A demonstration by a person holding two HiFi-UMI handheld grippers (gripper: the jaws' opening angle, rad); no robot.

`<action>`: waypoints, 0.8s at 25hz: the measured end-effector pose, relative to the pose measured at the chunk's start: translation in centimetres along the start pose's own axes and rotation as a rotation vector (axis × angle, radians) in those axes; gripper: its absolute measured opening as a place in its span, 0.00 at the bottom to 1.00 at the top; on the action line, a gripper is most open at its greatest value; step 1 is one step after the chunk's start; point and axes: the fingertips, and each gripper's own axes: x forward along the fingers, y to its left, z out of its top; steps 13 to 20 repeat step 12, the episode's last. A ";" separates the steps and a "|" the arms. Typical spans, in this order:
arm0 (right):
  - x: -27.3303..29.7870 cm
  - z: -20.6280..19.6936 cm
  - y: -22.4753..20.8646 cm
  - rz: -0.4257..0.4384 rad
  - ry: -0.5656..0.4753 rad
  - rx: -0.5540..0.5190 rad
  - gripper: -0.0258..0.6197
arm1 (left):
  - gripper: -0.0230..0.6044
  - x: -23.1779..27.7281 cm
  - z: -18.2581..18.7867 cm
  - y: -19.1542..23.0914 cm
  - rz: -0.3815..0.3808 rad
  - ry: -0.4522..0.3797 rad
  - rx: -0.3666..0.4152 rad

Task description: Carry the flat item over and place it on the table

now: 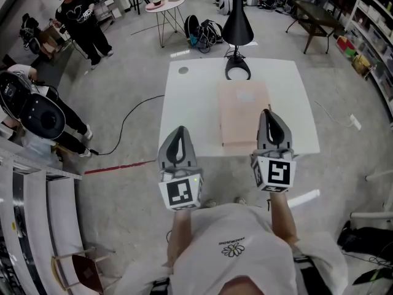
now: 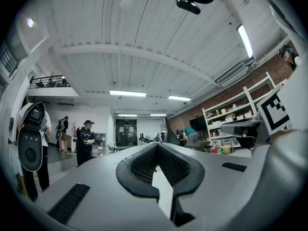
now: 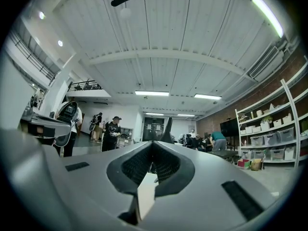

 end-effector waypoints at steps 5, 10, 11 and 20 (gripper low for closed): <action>0.0 0.2 0.0 0.003 -0.002 -0.013 0.06 | 0.06 0.1 0.5 0.1 0.005 -0.017 -0.017; 0.0 0.0 -0.2 0.000 0.006 -0.011 0.06 | 0.06 0.2 0.6 -0.1 -0.001 -0.018 -0.013; 0.0 -0.1 -0.3 0.000 0.007 -0.010 0.06 | 0.06 0.3 0.7 -0.2 0.002 -0.025 -0.024; 0.0 -0.2 -0.3 0.000 0.009 -0.009 0.06 | 0.06 0.3 0.9 -0.2 0.007 -0.034 -0.037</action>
